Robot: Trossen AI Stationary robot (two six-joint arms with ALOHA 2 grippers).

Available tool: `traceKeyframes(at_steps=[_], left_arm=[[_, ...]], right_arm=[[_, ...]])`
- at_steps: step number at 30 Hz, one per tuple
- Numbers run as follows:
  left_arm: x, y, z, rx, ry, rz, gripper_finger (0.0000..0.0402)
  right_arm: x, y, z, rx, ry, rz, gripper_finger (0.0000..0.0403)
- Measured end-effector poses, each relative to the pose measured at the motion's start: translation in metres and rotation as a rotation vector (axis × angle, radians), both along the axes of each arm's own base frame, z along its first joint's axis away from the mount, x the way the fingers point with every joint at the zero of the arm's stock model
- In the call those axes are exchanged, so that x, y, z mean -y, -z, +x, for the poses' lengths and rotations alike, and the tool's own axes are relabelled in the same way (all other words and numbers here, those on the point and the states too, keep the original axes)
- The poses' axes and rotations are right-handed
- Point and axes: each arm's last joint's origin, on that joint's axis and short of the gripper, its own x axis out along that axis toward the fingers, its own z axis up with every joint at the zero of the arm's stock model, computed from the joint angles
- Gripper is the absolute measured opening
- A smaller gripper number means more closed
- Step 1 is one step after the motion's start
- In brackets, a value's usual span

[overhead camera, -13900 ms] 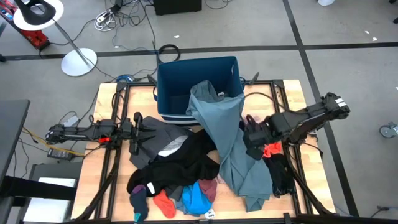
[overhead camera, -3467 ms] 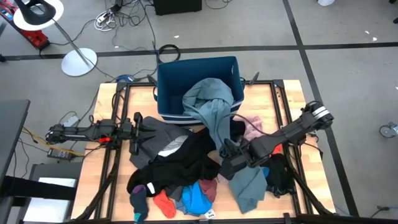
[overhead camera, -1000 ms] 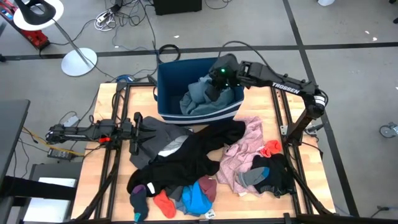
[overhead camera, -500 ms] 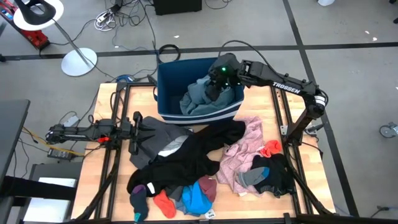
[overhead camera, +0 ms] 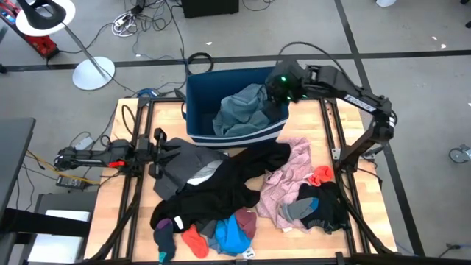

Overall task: Sort clothes
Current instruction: Put the black jacket into the laundry bin

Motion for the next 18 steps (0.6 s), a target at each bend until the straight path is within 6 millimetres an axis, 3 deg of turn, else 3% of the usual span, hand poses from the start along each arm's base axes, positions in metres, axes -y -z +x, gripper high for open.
traceKeyframes(at_steps=[4, 10, 14, 18], left_arm=[[-0.001, -0.002, 0.003, -0.118, -0.023, -0.04, 0.0124], [0.001, -0.034, 0.013, -0.243, -0.022, -0.04, 0.0124], [0.007, -0.058, 0.031, -0.345, -0.006, -0.005, 0.0124], [0.019, -0.077, 0.057, -0.496, 0.029, 0.002, 0.0124]], right_arm=[[-0.026, -0.005, -0.017, -0.005, -0.038, 0.028, 0.0199], [-0.066, -0.01, -0.051, 0.057, -0.017, -0.012, 0.0199], [-0.089, 0.006, -0.073, 0.071, 0.021, 0.031, 0.0198], [-0.108, 0.042, -0.09, 0.04, 0.077, 0.099, 0.0197]])
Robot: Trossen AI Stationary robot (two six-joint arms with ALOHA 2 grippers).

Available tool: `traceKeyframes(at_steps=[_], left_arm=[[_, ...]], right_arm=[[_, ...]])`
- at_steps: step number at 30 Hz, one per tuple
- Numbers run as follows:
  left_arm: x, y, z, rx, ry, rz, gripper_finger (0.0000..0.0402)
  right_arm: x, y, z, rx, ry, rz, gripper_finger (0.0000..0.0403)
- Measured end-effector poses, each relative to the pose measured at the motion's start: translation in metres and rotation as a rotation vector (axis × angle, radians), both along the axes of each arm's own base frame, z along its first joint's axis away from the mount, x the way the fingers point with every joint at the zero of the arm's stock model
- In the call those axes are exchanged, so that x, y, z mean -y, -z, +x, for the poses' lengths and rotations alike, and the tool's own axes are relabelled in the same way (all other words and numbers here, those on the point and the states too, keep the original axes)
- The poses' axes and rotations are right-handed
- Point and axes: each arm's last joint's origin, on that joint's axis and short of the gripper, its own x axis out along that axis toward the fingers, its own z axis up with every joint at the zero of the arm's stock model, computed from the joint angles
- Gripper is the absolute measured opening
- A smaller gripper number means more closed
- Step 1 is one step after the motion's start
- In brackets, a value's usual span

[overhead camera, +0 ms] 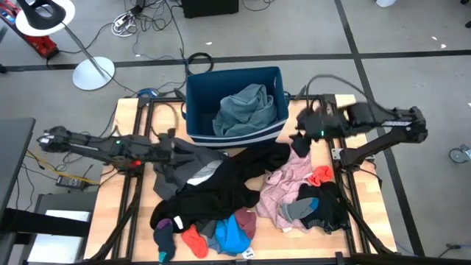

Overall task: Sort clothes
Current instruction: Put the black jacket into the laundry bin

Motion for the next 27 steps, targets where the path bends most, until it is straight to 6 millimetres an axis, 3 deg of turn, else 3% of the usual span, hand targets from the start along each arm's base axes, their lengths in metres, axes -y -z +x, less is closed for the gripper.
traceKeyframes(at_steps=[5, 12, 18, 27], left_arm=[[0.021, -0.026, 0.031, -0.18, 0.039, 0.03, 0.0124], [0.06, -0.051, 0.062, -0.367, 0.05, 0.076, 0.0124], [0.092, -0.051, 0.077, -0.507, 0.067, 0.07, 0.0124], [0.114, -0.029, 0.089, -0.656, 0.044, 0.006, 0.0124]], right_arm=[[-0.023, 0.049, -0.014, 0.022, 0.049, 0.054, 0.0196], [-0.052, 0.103, -0.015, 0.103, 0.048, 0.159, 0.0194], [-0.075, 0.134, -0.011, 0.164, 0.015, 0.117, 0.0193], [-0.1, 0.153, -0.003, 0.234, -0.044, 0.121, 0.0192]])
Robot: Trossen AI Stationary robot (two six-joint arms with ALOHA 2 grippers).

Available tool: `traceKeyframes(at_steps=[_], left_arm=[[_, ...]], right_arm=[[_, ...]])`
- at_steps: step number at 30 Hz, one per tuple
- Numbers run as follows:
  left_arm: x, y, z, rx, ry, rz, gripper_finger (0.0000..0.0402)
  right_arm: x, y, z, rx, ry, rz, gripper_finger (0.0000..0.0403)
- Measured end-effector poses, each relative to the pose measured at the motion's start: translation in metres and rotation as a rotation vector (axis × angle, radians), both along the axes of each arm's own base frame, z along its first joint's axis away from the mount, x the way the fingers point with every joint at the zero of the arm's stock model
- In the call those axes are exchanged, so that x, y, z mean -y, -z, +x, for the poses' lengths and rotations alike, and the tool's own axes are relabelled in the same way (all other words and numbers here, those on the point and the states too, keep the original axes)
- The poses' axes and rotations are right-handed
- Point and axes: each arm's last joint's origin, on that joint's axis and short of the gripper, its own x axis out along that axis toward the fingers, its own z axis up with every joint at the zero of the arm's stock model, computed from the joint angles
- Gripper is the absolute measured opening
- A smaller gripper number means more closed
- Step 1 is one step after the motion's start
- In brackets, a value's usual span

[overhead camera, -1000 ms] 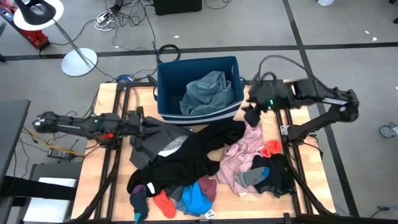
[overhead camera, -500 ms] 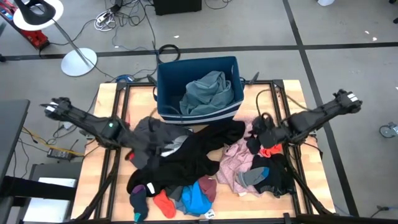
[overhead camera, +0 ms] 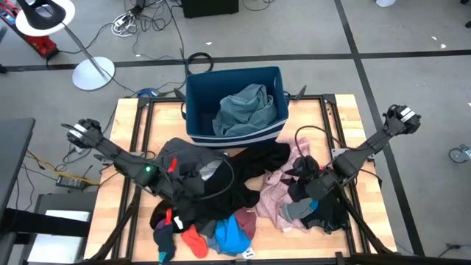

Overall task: Sort clothes
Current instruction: Put the black jacket into the laundry bin

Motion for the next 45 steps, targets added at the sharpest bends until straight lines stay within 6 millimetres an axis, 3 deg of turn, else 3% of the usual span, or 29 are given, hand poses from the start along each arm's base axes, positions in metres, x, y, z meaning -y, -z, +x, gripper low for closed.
traceKeyframes(at_steps=[17, 32, 39, 45], left_arm=[[0.012, 0.042, 0.01, -0.293, -0.086, -0.099, 0.0124], [0.025, 0.057, 0.032, -0.231, -0.081, -0.187, 0.0124], [0.021, 0.058, 0.032, -0.183, -0.131, -0.078, 0.0124], [0.023, 0.085, 0.04, -0.249, -0.147, -0.024, 0.0124]], right_arm=[[-0.011, 0.006, 0.003, 0.001, -0.049, -0.019, 0.019], [-0.011, 0.006, 0.004, 0.004, -0.051, -0.018, 0.0185], [-0.011, 0.005, 0.004, 0.004, -0.055, -0.022, 0.0184], [-0.013, 0.004, 0.005, 0.022, -0.073, -0.026, 0.0183]])
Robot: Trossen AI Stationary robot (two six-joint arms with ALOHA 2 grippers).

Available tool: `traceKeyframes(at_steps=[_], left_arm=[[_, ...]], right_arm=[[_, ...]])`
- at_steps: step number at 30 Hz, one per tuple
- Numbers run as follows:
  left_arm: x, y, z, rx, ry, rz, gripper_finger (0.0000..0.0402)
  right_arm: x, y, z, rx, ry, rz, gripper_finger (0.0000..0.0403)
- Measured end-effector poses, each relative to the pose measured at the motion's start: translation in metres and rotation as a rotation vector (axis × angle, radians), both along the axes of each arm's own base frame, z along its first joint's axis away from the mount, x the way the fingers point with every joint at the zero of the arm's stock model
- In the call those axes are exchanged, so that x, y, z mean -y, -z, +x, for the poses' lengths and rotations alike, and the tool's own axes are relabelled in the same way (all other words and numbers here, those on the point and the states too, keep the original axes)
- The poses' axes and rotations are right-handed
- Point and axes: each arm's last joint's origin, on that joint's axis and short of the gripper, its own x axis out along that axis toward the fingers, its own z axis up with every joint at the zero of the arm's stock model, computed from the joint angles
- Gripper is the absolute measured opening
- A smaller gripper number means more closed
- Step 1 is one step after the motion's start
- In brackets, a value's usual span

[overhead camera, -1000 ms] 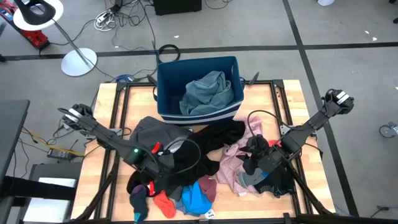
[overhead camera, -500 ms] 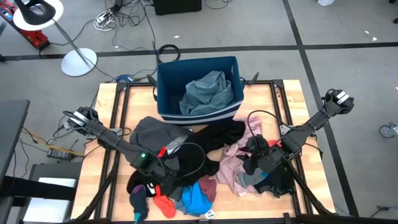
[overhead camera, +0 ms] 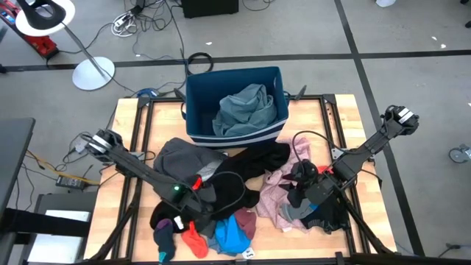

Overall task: Sort clothes
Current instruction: Put the black jacket into the laundry bin

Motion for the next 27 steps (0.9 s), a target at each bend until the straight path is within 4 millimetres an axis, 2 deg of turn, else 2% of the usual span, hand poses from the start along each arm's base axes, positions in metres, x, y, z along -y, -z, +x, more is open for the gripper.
traceKeyframes(at_steps=[5, 8, 10, 13, 16, 27], left_arm=[[0.005, 0.031, 0.013, -0.053, 0.013, 0.032, 0.0112], [0.005, 0.05, 0.018, -0.109, 0.017, 0.042, 0.0051], [0.005, 0.054, 0.02, -0.125, 0.013, 0.035, 0.0016], [0.006, 0.053, 0.021, -0.121, 0.008, 0.046, 0.0006], [0.007, 0.039, 0.025, -0.106, 0.008, 0.069, 0.0004], [0.008, -0.065, 0.043, 0.049, 0.018, 0.332, 0.0001]], right_arm=[[-0.001, -0.002, 0.002, 0.018, -0.018, -0.004, 0.0183], [-0.001, -0.002, 0.002, 0.021, -0.021, -0.005, 0.0183], [-0.001, -0.002, 0.002, 0.021, -0.021, -0.006, 0.0183], [-0.001, -0.002, 0.002, 0.021, -0.021, -0.005, 0.0183], [-0.001, -0.002, 0.002, 0.02, -0.022, -0.007, 0.0183], [-0.001, -0.002, 0.001, 0.015, -0.022, -0.011, 0.0183]])
